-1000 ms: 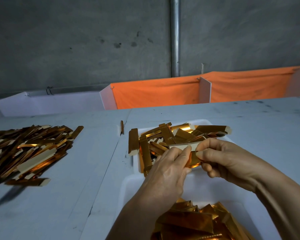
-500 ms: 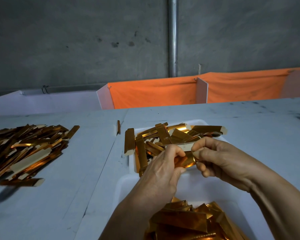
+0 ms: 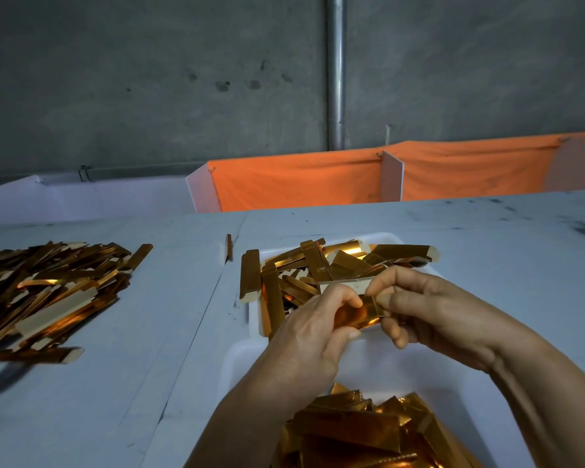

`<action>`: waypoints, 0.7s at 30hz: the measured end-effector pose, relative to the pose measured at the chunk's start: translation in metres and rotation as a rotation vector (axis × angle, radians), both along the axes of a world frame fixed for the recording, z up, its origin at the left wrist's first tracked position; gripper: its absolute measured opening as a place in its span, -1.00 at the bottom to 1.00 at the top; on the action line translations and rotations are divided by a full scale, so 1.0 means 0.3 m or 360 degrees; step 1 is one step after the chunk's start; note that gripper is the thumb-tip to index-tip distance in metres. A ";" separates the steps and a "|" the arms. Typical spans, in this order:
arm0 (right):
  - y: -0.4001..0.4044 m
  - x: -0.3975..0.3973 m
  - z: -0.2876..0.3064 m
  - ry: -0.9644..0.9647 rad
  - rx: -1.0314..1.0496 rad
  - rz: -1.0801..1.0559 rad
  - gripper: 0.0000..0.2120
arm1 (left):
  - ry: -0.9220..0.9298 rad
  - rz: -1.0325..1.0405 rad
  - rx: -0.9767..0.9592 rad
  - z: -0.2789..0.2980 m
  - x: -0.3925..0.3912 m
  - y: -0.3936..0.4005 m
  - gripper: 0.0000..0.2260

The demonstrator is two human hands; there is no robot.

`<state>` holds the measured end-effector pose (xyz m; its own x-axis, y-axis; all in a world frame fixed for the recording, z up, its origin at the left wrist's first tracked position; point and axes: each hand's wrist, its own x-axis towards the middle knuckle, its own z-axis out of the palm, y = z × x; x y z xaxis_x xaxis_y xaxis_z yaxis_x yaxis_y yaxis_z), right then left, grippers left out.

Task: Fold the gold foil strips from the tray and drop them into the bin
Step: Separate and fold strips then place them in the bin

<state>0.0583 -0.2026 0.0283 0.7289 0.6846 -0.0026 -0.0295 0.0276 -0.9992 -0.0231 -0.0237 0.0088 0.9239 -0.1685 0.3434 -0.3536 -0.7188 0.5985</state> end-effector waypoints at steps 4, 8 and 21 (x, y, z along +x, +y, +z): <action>-0.001 0.008 -0.010 0.0179 0.0175 0.0071 -0.88 | 0.0042 -0.0051 -0.0169 -0.001 0.000 0.001 -0.76; -0.006 0.013 -0.015 0.0292 0.0330 0.0181 -0.76 | 0.0090 -0.0130 -0.0366 0.004 0.001 -0.002 -0.77; 0.003 0.006 -0.012 0.0278 0.0344 0.0176 -0.70 | 0.0120 -0.0202 -0.0655 0.000 0.009 0.004 -0.79</action>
<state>0.0601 -0.2018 0.0246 0.6511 0.7582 0.0330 -0.2153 0.2263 -0.9500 -0.0205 -0.0224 0.0088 0.9299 -0.1455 0.3378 -0.3678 -0.3689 0.8536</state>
